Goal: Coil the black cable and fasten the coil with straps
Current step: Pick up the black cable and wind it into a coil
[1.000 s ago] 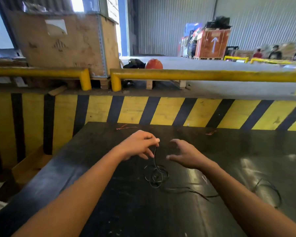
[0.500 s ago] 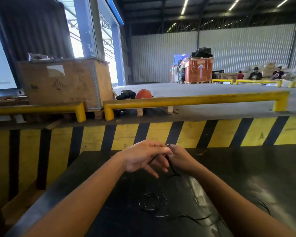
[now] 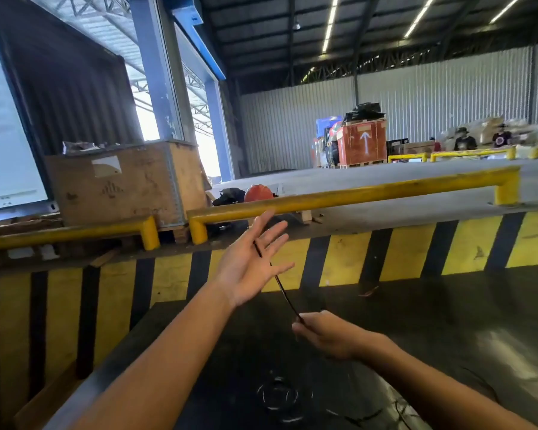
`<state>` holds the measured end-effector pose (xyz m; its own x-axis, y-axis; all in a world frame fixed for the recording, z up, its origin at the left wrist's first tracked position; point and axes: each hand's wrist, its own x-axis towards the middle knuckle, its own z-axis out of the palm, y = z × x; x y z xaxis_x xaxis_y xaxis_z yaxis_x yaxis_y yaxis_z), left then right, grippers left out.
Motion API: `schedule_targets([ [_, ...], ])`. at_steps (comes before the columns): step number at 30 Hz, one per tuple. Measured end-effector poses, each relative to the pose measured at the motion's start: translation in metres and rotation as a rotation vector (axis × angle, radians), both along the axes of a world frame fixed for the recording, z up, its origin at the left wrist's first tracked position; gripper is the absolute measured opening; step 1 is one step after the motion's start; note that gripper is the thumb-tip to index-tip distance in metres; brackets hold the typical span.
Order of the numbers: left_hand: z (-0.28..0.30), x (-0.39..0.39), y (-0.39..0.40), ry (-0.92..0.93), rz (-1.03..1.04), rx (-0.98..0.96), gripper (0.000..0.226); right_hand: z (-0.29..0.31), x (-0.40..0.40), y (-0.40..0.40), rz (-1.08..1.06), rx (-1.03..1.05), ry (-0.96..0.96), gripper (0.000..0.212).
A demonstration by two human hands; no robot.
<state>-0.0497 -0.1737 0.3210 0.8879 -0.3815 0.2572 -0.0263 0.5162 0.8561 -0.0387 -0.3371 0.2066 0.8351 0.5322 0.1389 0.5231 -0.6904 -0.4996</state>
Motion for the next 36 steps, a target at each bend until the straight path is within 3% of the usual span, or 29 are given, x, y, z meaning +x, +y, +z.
schedule_targets([
  [4, 0.012, 0.007, 0.005, -0.029, 0.165, -0.071, 0.037, 0.021, -0.003, -0.028, 0.065, -0.067, -0.054, 0.025],
  [9, 0.013, 0.023, 0.007, -0.022, 0.298, 0.084, 0.037, 0.075, 0.006, -0.059, 0.013, -0.053, -0.341, 0.023],
  [15, 0.003, 0.030, 0.004, 0.079, -0.058, 0.732, 0.049, 0.137, 0.020, -0.071, -0.055, 0.033, -0.571, 0.016],
  [17, 0.002, 0.025, 0.001, 0.112, -0.230, 0.819, 0.054, 0.146, 0.024, -0.062, -0.081, 0.077, -0.625, 0.019],
  [19, 0.001, 0.022, 0.000, 0.135, -0.403, 0.792, 0.052, 0.145, 0.029, -0.049, -0.133, 0.137, -0.655, 0.020],
  [22, -0.002, 0.015, 0.001, 0.130, -0.577, 0.586, 0.048, 0.121, 0.040, -0.033, -0.264, 0.247, -0.614, 0.014],
  [24, -0.004, 0.012, 0.000, 0.071, -0.652, 0.408, 0.051, 0.099, 0.033, -0.023, -0.220, 0.411, -0.435, 0.005],
  [25, -0.002, 0.009, -0.002, 0.037, -0.651, 0.308, 0.052, 0.086, 0.026, -0.016, -0.137, 0.522, -0.306, 0.017],
  [27, 0.006, 0.003, -0.012, 0.005, -0.530, 0.134, 0.052, 0.055, 0.011, 0.003, -0.049, 0.529, -0.126, 0.018],
  [30, 0.020, 0.005, -0.020, -0.017, -0.165, 0.060, 0.048, 0.014, -0.004, 0.024, 0.002, 0.286, 0.037, 0.035],
  [33, 0.013, 0.023, -0.004, -0.060, 0.106, 0.184, 0.050, 0.017, -0.012, 0.015, 0.084, 0.132, 0.058, 0.033],
  [36, -0.007, 0.036, 0.019, -0.082, 0.292, 0.393, 0.050, 0.045, -0.015, -0.010, 0.134, -0.063, -0.061, 0.025],
])
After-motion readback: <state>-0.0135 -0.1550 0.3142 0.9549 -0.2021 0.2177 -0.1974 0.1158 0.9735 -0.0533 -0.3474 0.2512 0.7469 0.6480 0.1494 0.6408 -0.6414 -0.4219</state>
